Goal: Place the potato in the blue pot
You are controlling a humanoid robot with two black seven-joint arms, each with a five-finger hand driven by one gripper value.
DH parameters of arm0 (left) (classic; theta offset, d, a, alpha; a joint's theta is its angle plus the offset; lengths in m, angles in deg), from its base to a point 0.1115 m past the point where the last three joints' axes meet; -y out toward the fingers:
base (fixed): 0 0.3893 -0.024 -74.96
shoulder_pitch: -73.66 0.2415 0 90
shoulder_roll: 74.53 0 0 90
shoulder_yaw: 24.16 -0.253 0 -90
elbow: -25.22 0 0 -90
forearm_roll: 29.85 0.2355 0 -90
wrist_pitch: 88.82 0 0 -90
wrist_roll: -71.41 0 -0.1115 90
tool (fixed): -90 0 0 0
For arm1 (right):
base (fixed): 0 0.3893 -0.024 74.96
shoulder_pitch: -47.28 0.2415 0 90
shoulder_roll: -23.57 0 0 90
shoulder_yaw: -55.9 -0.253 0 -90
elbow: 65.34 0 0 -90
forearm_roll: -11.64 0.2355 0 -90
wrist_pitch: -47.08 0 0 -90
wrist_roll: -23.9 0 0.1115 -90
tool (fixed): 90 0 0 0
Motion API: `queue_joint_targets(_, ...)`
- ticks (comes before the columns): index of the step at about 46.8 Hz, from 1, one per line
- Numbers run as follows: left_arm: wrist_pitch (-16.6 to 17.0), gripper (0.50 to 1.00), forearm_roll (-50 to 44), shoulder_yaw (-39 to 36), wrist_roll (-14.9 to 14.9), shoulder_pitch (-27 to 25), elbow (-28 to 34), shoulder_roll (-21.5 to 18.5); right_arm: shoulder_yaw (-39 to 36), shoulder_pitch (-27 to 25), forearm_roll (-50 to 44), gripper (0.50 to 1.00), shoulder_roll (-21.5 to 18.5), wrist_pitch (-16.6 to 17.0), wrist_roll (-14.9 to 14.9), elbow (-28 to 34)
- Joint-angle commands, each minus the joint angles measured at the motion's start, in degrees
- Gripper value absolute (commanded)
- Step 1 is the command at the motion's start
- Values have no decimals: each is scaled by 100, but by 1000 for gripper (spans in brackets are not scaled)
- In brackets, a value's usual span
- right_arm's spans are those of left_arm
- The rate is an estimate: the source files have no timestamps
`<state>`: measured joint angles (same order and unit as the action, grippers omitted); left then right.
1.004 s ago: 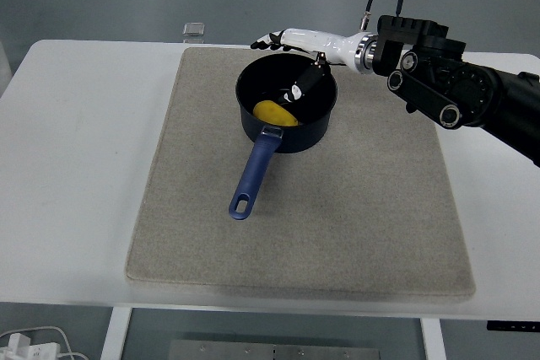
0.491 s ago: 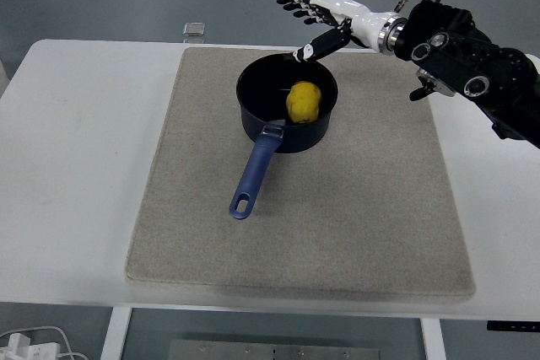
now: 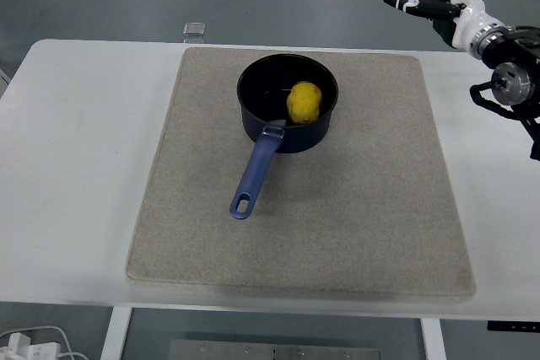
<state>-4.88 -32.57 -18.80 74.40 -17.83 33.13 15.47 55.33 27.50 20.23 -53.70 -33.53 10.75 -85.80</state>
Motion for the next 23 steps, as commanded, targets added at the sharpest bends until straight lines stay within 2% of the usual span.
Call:
queue_joint_targets(1, 0, 1000, 0, 0, 0, -1, 0, 0, -259, -192, 108, 936, 80, -7, -4, -1)
queue_joint_targets(9, 0, 1000, 0, 0, 0, -1, 0, 0, -980, -579, 108, 936, 124, -16, -4, -1)
queue_joint_targets(23, 0, 1000, 0, 0, 0, -1, 0, 0, -1033, -667, 117, 936, 89, -139, -4, -1)
